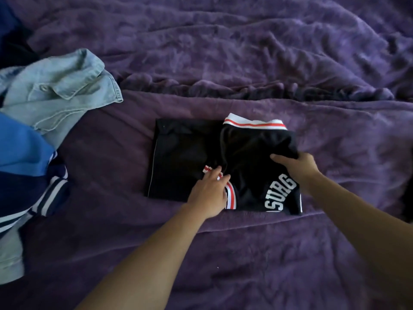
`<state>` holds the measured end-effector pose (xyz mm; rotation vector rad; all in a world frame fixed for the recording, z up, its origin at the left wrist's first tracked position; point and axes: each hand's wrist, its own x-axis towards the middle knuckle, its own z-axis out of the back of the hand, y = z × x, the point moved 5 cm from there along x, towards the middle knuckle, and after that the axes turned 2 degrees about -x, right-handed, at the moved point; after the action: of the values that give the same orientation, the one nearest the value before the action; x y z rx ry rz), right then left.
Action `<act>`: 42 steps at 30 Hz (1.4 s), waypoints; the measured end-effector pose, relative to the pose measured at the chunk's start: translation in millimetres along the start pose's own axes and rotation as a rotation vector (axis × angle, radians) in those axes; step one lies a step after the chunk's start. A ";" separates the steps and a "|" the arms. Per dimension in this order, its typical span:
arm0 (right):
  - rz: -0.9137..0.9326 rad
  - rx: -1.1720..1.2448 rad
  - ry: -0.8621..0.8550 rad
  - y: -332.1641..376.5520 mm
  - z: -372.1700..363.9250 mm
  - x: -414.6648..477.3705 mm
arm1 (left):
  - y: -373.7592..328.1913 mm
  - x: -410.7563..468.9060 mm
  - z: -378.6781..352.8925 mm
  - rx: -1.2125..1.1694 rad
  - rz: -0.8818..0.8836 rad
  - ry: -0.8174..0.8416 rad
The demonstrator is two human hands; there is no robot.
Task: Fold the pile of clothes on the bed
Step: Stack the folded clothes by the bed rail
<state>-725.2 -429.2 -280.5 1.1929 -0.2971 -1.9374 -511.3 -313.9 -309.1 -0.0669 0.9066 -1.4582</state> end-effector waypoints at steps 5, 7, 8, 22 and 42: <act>0.164 0.138 -0.013 51.4 -5.4 -49.9 | 30.1 -24.0 44.0 -0.296 0.098 -0.255; 0.203 0.106 -0.022 77.6 -25.4 -73.8 | 50.4 -43.3 62.7 -0.352 0.183 -0.347; 0.231 0.068 -0.029 90.7 -39.2 -84.0 | 61.8 -53.4 71.5 -0.367 0.223 -0.387; 0.573 -0.358 0.254 116.8 -229.4 -140.7 | 177.6 -139.1 117.4 -0.348 0.474 -0.686; 0.413 -0.434 -0.071 -7.7 -224.1 -104.6 | 112.9 79.8 121.8 0.607 -0.126 -0.298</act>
<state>-521.7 -299.8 -335.9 0.7137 -0.1349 -1.5772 -362.6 -421.1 -327.3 0.1099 0.1998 -1.7321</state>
